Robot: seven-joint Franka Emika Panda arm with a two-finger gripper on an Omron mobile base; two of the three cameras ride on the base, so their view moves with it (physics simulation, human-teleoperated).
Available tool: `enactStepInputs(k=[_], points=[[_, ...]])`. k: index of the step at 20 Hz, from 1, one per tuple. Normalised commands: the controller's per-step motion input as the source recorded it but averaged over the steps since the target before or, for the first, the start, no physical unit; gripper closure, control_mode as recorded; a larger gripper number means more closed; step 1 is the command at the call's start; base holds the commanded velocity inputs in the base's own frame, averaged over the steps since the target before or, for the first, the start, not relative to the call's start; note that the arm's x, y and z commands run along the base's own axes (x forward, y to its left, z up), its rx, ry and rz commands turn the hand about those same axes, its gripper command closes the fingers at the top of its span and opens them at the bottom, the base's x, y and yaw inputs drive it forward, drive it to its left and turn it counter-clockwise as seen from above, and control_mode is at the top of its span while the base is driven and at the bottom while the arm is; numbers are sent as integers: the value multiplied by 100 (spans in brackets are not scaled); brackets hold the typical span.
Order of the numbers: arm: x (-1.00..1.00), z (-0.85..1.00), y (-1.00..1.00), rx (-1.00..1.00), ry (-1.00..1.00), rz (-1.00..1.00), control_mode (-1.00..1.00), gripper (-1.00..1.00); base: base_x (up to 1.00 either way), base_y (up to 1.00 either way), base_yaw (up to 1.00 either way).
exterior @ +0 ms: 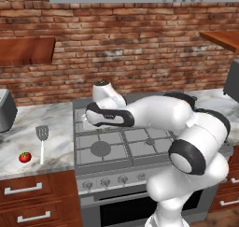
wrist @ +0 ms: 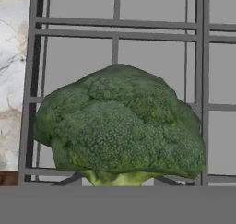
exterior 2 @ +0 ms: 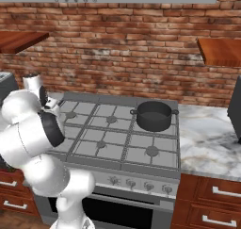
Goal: Put the tomato and broccoli in the pot. Retrieve the spatula and lightly stir the vegetables in the pot.
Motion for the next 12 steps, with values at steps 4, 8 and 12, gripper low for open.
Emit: enactStepInputs(k=[4, 8, 12], points=[[-5, 38, -89, 7, 0, -14, -100, 100, 0, 0, 0], [0, 10, -95, 1, 0, -19, -100, 100, 0, 0, 0], [0, 0, -95, 0, 0, -21, -100, 100, 0, 0, 0]])
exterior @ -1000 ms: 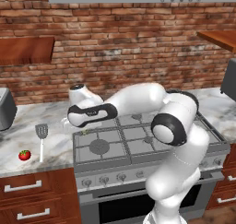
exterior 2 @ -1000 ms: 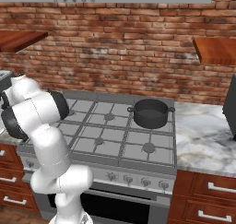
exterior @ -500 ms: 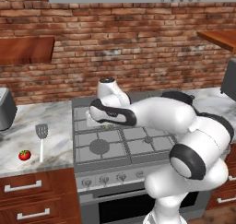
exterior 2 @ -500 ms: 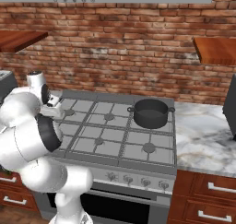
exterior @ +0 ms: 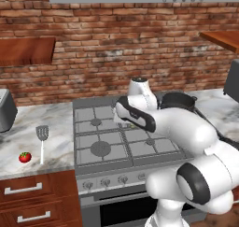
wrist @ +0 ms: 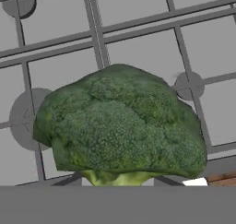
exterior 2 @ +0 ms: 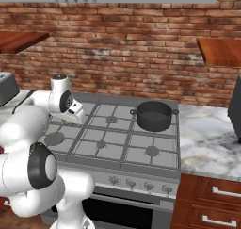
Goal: Put the tomato and broccoli in the pot. Retrieve the spatula and lightly stir the vegetables in the pot.
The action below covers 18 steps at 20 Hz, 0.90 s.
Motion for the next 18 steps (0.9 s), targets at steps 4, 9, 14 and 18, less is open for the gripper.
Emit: enactStepInputs(k=[4, 9, 14, 18], points=[[0, 0, -95, 0, 0, -22, -100, 100, 0, 0, 0], [-6, 19, -88, 0, 0, -21, -100, 100, 0, 0, 0], [-13, 15, -86, 0, 0, -20, -100, 100, 0, 0, 0], [-8, 1, -81, 0, 1, -16, -100, 100, 0, 0, 0]])
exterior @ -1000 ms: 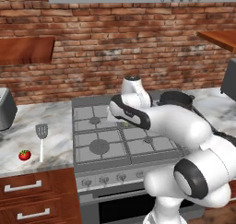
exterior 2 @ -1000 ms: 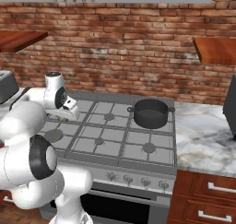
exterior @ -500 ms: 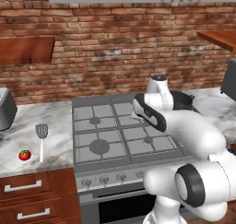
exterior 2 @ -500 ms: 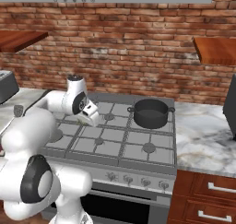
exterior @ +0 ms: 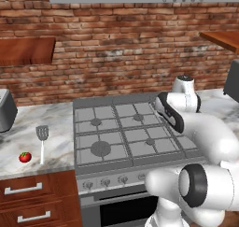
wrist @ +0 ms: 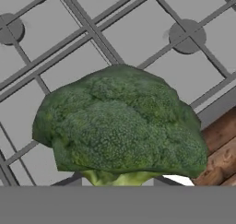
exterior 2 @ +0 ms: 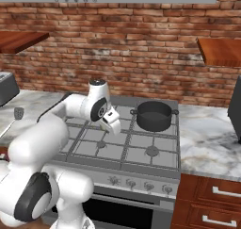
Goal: Put the tomato and broccoli in the pot. Retrieve the spatula and lightly stir the vegetables in the pot.
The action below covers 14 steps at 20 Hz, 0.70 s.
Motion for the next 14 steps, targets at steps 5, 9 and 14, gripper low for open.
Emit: enactStepInputs(k=[5, 9, 14], points=[[0, 0, -75, 0, 5, -10, -100, 100, 0, 0, 0], [25, 2, -69, 0, 11, -4, -100, 100, 0, 0, 0], [47, 7, -59, 0, 12, 0, -100, 100, 0, 0, 0]])
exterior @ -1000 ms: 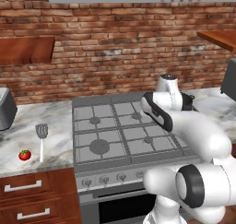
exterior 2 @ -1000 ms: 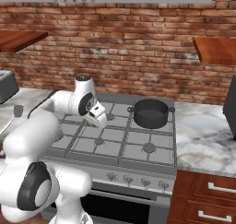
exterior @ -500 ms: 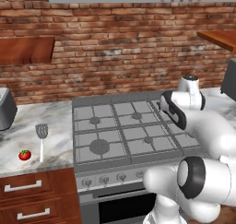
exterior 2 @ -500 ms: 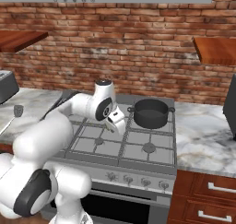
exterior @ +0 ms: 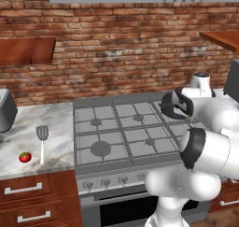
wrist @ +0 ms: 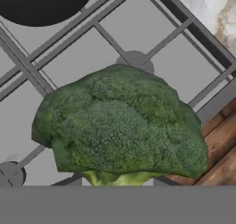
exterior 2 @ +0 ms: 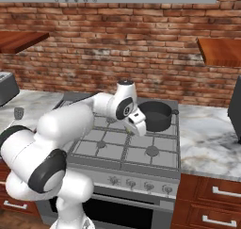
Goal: Put the tomato and broccoli in the pot. Retrieve the spatula and lightly stir the vegetables in the pot.
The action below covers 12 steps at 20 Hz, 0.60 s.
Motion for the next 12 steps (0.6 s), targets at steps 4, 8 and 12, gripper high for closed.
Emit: enactStepInputs(k=[4, 8, 12], points=[[36, 1, -44, 0, 8, 2, -100, 100, 0, 0, 0], [20, 0, -20, 0, 0, 6, -100, 100, 0, 0, 0], [24, 0, 0, 0, -1, 13, -100, 100, 0, 0, 0]])
